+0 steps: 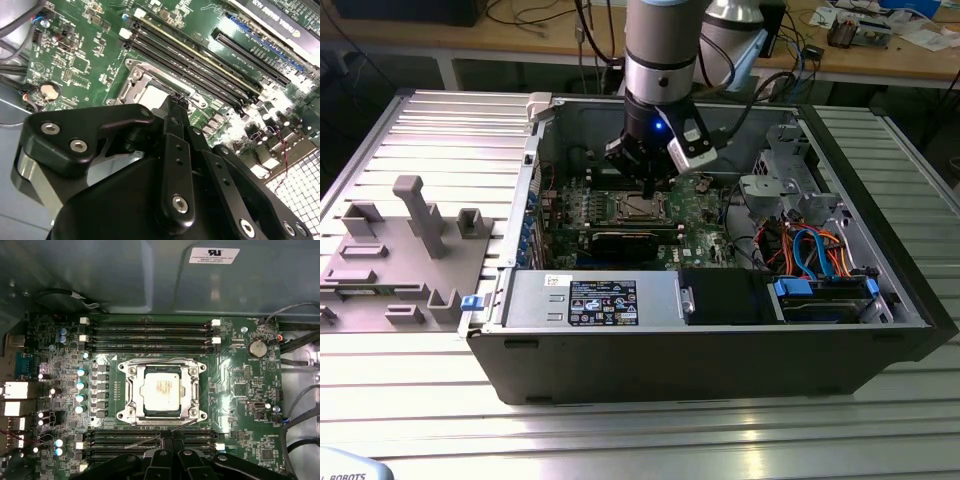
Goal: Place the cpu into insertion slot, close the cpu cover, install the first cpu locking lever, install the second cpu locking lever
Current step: 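Install the second cpu locking lever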
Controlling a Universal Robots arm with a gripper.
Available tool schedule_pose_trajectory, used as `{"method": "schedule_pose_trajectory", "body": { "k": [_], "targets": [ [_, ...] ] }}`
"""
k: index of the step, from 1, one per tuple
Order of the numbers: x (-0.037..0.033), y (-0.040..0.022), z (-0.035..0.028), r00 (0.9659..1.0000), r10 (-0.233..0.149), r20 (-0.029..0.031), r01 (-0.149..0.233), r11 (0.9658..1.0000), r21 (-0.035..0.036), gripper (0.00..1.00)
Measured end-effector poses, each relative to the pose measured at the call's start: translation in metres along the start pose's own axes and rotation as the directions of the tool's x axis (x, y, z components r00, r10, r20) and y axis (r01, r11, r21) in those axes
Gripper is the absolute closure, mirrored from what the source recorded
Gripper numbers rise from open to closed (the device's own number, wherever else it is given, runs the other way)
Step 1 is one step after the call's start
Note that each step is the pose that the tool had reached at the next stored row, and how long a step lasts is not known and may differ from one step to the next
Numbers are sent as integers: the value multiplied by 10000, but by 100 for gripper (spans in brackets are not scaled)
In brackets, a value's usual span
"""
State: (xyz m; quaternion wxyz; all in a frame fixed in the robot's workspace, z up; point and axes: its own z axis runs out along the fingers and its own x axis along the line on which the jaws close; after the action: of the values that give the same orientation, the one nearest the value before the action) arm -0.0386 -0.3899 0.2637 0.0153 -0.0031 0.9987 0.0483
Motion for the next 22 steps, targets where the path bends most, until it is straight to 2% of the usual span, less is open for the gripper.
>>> {"method": "schedule_pose_trajectory", "body": {
  "k": [1,2,3,8,12,15,18,20,22],
  "targets": [
    [47,-44,42,10000,0,1,0,10000,-25,89],
    [151,-79,82,10000,2,1,-2,9999,-107,89],
    [283,-141,139,10000,7,2,-7,9996,-275,89],
    [308,-184,228,10000,-13,0,13,9994,-338,89],
    [345,-193,314,10000,-21,0,21,9994,-342,89],
    [407,-201,399,10000,-19,0,19,9994,-343,89],
    [413,-207,454,10000,-24,0,24,9994,-347,89],
    [446,-210,484,10000,-32,-1,32,9991,-414,89],
    [472,-210,500,10000,-41,-1,41,9990,-450,89]
  ]
}}
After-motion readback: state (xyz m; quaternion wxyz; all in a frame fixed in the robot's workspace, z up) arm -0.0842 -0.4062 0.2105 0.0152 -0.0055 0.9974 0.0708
